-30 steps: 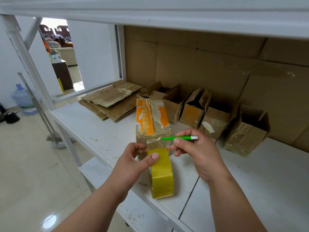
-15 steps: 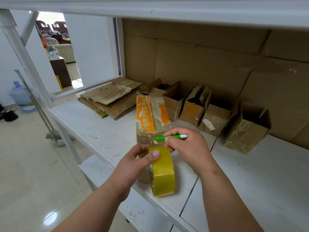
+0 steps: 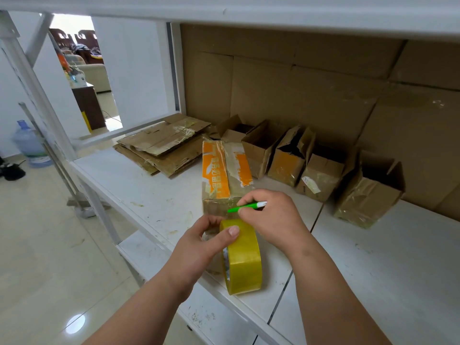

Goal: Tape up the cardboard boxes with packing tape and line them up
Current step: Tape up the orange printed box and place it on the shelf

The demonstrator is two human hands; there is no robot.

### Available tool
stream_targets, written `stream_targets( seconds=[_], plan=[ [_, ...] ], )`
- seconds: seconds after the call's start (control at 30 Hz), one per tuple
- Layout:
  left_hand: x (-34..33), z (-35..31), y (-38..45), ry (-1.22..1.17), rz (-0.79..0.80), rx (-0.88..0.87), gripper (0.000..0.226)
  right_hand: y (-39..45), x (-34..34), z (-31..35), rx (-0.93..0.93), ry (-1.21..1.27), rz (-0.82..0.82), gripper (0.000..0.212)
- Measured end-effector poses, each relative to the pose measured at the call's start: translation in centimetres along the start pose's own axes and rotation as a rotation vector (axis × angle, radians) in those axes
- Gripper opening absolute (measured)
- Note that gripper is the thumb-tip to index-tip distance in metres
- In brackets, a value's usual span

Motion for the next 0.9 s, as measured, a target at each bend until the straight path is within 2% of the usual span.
stream_targets(
  seconds=[0.33, 0.53, 0.63, 0.73, 0.8, 0.83, 0.9],
  plan=[
    [0.2, -0.3, 0.1, -0.014, 0.002, 0.015, 0.056, -0.4, 2.3, -2.9, -0.083, 0.064, -0.063, 0.013],
    [0.2, -0.5, 0.2, -0.005, 0.004, 0.018, 0.056, -1.8, 3.2, -7.0, -0.149, 0.137, -0.166, 0.019],
    [0.2, -0.6, 0.2, 0.007, -0.001, 0.011, 0.056, -2.1, 2.6, -9.1, -0.223, -0.015, -0.153, 0.022],
    [0.1, -0.7, 0.1, 0.011, -0.001, 0.013, 0.058, -2.2, 1.4, -10.1, -0.349, -0.330, -0.015, 0.033],
    [0.1, -0.7, 0.1, 0.011, 0.002, 0.011, 0.059, -1.9, 1.0, -9.8, -0.360, -0.420, 0.000, 0.033],
    [0.0, -0.8, 0.1, 0.012, 0.005, 0.007, 0.059, -1.8, 0.9, -9.3, -0.334, -0.356, -0.034, 0.028],
    [0.0, -0.8, 0.1, 0.009, 0.006, -0.002, 0.057, -1.4, 0.7, -7.8, -0.252, -0.030, -0.108, 0.011]
  ],
)
Point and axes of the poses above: each hand's wrist, its own y-axis towards the middle knuckle, its own x-axis out of the back of the hand, z = x × y, the point moved 5 cm from there along y, towards the middle knuckle, and after that the axes turned 13 degrees about z, right-handed, at the moved point
